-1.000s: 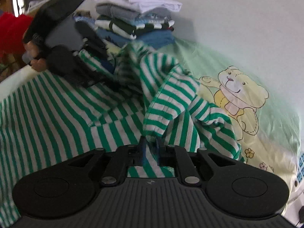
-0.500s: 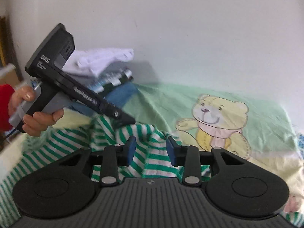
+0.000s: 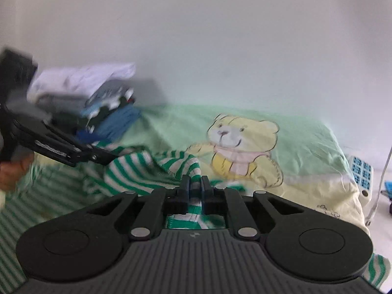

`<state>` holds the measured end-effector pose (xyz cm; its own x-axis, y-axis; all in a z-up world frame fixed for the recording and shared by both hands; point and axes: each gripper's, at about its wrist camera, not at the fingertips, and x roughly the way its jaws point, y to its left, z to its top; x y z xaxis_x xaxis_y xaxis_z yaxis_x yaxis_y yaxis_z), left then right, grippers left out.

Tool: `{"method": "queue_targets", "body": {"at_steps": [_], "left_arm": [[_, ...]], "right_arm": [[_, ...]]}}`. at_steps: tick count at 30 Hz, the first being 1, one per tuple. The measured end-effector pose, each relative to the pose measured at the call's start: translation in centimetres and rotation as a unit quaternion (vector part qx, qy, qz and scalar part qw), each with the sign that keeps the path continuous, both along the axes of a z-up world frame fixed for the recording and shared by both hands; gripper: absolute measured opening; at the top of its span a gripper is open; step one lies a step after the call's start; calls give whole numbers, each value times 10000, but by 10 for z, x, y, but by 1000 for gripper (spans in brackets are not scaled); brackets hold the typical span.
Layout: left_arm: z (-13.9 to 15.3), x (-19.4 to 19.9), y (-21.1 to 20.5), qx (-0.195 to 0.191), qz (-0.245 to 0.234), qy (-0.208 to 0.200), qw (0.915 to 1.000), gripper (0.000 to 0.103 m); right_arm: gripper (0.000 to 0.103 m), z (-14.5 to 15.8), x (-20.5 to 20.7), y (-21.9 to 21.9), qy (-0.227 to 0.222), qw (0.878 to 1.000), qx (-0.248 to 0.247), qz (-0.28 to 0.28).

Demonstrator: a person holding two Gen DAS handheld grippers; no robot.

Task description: Fold clothes

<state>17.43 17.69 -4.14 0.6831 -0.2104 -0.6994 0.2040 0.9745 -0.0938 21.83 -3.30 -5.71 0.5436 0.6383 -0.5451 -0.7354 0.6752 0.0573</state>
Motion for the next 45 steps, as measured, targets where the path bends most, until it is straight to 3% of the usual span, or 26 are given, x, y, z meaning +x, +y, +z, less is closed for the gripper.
{"method": "queue_targets", "body": {"at_steps": [3, 6, 8, 10, 11, 13, 14, 15, 16, 18, 23, 26, 30, 34, 42, 44, 45], "left_arm": [[-9, -26, -20, 453, -305, -30, 9985, 73], [-13, -42, -27, 727, -392, -217, 9963, 74], [-4, -44, -17, 389, -309, -283, 9984, 76], [8, -44, -4, 3, -272, -391, 9989, 94], [13, -43, 0, -11, -199, -529, 9984, 100], [22, -36, 5, 253, 10, -888, 9957, 101], [23, -28, 7, 332, 52, -898, 9954, 100], [21, -19, 10, 333, 61, -813, 9961, 92], [20, -9, 13, 333, 69, -728, 9968, 78], [11, 8, 11, 481, -54, -487, 9976, 66], [-11, 20, 3, 740, -251, -210, 9967, 64], [-18, 19, -5, 929, -394, -189, 9947, 70], [-12, 22, -2, 562, -473, -1, 9973, 70], [7, 20, 3, 326, -246, -372, 9985, 69], [-22, 32, -17, 1146, -507, -151, 9920, 49], [-23, 32, -20, 1224, -454, -235, 9912, 37], [-22, 33, -20, 1227, -398, -263, 9913, 22]], "right_arm": [[10, -10, -15, -2, -6, 9997, -247, -64], [12, -13, -25, -12, 72, 9991, -262, -328], [24, -7, -29, -21, 146, 9982, 11, -587], [35, 0, -36, -27, 104, 9970, 250, -724], [36, 0, -40, -26, -7, 9972, 230, -710], [36, 1, -49, -25, -228, 9972, 189, -681], [34, 1, -53, -25, -339, 9971, 168, -665], [30, 0, -55, -21, -424, 9972, 79, -614], [26, -2, -55, -16, -461, 9974, -22, -557], [26, -6, -55, -3, -546, 9975, -202, -397], [26, -26, -68, 27, -1419, 9839, -1088, -46], [26, -34, -66, 33, -1476, 9806, -1287, -59], [26, -33, -63, 31, -1491, 9817, -1168, -214], [22, -31, -55, 23, -1335, 9856, -933, -454], [8, -33, -50, 21, -1355, 9852, -863, -590], [7, -32, -49, 18, -1345, 9857, -779, -653], [7, -32, -51, 18, -1351, 9856, -757, -673]]}}
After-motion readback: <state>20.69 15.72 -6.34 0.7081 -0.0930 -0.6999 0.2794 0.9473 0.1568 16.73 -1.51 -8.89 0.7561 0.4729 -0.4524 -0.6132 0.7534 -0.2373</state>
